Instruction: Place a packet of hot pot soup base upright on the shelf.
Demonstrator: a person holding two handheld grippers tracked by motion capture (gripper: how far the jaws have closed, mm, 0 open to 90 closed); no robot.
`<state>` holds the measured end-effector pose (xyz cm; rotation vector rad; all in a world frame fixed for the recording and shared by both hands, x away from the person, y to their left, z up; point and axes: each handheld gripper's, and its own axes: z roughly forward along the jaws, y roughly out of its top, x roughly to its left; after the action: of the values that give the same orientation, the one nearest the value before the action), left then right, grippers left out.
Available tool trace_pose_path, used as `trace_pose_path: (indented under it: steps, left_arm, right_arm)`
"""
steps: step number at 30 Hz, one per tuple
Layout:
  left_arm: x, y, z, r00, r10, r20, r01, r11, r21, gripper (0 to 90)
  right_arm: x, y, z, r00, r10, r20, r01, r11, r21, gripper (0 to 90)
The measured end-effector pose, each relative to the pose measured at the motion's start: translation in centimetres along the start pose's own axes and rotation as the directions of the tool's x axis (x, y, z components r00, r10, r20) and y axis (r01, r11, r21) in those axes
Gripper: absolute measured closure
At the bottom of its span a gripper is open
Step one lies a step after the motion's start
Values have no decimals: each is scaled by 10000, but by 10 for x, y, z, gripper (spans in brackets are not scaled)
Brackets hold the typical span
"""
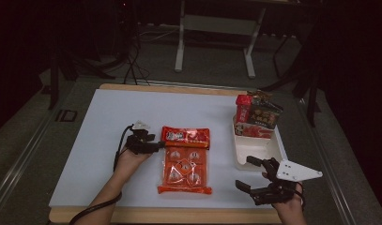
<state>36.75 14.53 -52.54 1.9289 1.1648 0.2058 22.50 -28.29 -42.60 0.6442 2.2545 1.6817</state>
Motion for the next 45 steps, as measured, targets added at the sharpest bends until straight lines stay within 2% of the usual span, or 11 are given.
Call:
trace_pose_path:
  steps: [6, 10, 14, 21, 24, 27, 31, 34, 37, 41, 45]
  left_arm:
    - [7, 4, 14, 9999, -117, -102, 120, 9997, 217, 403]
    - [11, 6, 24, 9993, -366, 62, 364, 9989, 294, 409]
    - [10, 7, 32, 9996, -257, 90, 252, 9984, 514, 465]
    - [8, 10, 36, 9978, -148, 641, 101, 9973, 729, 584]
    - [5, 11, 38, 9975, -16, 703, -33, 9975, 700, 622]
    - [0, 13, 41, 9982, 197, 572, -242, 9966, 787, 642]
    - [-4, 17, 46, 9992, 155, 366, -189, 9956, 921, 701]
    - [-8, 20, 48, 9995, 224, 242, -247, 9945, 1015, 783]
    - [-12, 21, 47, 9975, 709, -7, -704, 9917, 1071, 880]
    - [-17, 19, 46, 9904, 1360, -230, -1338, 9877, 806, 896]
    - [-20, 20, 40, 9884, 1499, -254, -1481, 9871, 606, 900]
  right_arm:
    - [1, -1, 1, 9999, -155, -27, 155, 9999, 34, 105]
    - [2, -1, 3, 9999, -166, 12, 166, 9998, 136, 105]
    - [1, -3, 5, 9999, -112, -23, 113, 9994, 316, 105]
    - [-1, -4, 5, 9996, 124, -256, -116, 9995, 298, 105]
    - [-1, -4, 6, 9995, 146, -281, -137, 9994, 307, 105]
    - [-1, -4, 6, 9995, 141, -289, -133, 9995, 296, 105]
    - [-2, -4, 7, 9993, 190, -311, -180, 9992, 350, 105]
    - [-2, -5, 8, 9993, 184, -311, -171, 9990, 416, 107]
    - [-2, -5, 8, 9992, 210, -338, -196, 9989, 431, 112]
    - [-3, -5, 8, 9998, 55, -216, -47, 9993, 366, 133]
    - [-3, -6, 8, 9998, -185, -90, 188, 9993, 338, 136]
